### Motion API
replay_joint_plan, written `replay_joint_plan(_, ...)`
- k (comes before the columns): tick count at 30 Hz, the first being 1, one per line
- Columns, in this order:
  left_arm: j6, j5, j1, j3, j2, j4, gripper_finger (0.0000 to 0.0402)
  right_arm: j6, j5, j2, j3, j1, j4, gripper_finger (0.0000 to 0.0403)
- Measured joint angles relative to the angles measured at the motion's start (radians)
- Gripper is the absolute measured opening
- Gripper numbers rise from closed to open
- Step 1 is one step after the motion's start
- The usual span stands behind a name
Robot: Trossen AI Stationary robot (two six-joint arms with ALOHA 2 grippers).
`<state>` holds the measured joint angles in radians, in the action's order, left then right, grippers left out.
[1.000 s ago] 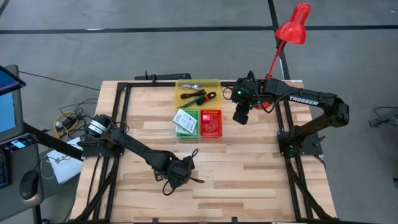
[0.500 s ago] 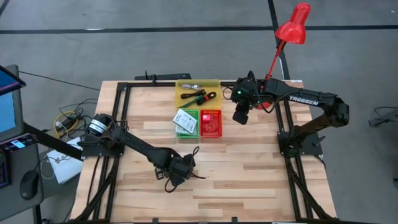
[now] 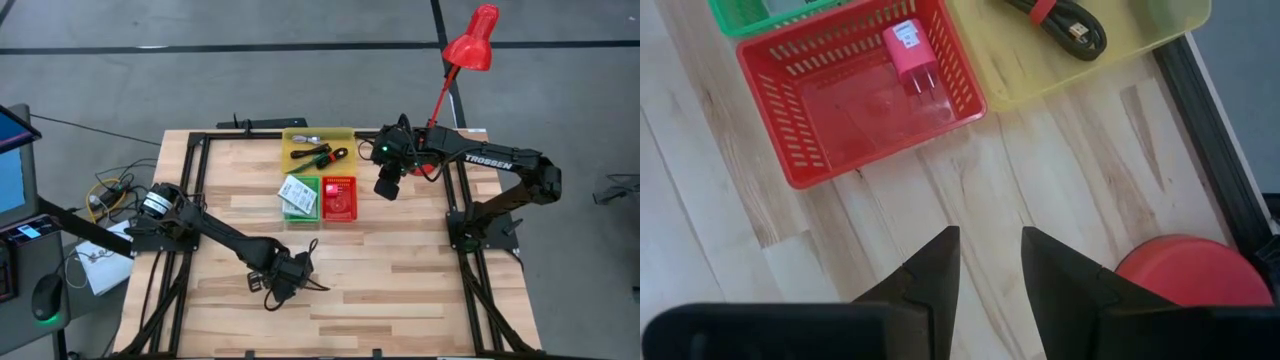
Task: Pick and place items into bin
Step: Put the black charger adapter into the red bin
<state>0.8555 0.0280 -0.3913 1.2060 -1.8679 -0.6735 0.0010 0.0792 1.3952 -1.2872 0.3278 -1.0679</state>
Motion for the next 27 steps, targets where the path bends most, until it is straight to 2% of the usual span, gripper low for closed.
replay_joint_plan(5,0.000,0.013,0.013,0.001,0.000,0.001,0.0130,0.000,0.000,0.000,0.000,0.000,0.000,0.0104)
replay_joint_plan(11,0.000,-0.007,0.029,0.001,0.000,0.004,0.0130,0.000,0.000,0.000,0.000,0.000,0.000,0.0104)
replay_joint_plan(18,0.023,-0.181,0.029,0.018,0.000,0.002,0.0126,-0.005,0.000,0.000,0.000,0.000,-0.005,0.0104)
replay_joint_plan(23,0.075,-0.315,0.033,0.070,0.000,0.003,0.0127,-0.008,0.000,0.000,0.000,0.000,-0.021,0.0104)
replay_joint_plan(27,0.103,-0.382,0.059,0.124,0.002,0.006,0.0127,-0.008,0.000,0.000,0.000,0.000,-0.039,0.0104)
